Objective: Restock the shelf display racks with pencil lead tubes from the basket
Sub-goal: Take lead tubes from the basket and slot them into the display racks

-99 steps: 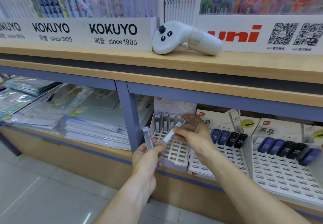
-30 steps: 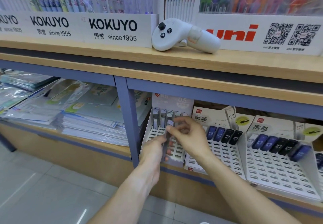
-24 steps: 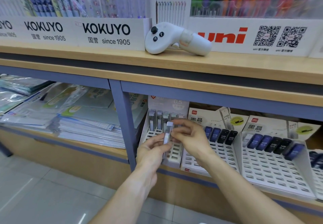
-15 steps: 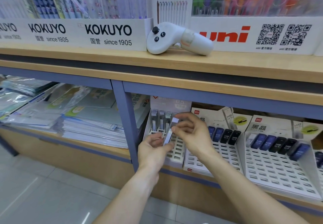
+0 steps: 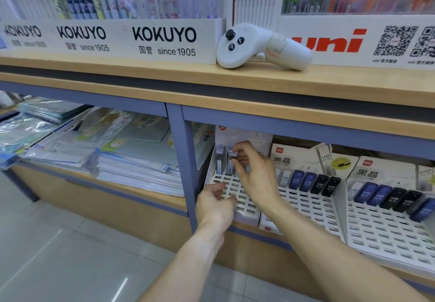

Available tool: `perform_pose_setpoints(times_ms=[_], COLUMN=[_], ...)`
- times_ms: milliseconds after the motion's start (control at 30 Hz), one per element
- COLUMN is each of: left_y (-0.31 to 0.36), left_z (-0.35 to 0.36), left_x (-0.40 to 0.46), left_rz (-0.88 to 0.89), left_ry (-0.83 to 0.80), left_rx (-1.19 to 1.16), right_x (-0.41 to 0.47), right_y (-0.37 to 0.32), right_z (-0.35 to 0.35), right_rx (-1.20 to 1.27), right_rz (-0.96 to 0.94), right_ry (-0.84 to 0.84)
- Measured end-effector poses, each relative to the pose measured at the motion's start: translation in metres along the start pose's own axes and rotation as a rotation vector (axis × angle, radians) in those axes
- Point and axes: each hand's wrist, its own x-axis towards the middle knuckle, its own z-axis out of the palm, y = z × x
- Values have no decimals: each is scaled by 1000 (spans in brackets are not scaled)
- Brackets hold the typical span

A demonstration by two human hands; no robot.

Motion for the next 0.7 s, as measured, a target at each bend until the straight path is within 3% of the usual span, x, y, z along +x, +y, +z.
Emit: perform_pose_setpoints(times_ms=[333,533,700], left_y=[-3,-4,-5], left_z=[1,2,0], left_x=[2,4,6], left_rz=[-1,-6,-5], left_ry=[2,4,-5], left_rx=[-24,-22,-21], right_x=[12,17,17], right_y=[1,-1,-5], right_z=[5,5,1], right_rx=[-24,-318,-331], right_rz=[55,-28,24], right_ry=[-45,-16,-97])
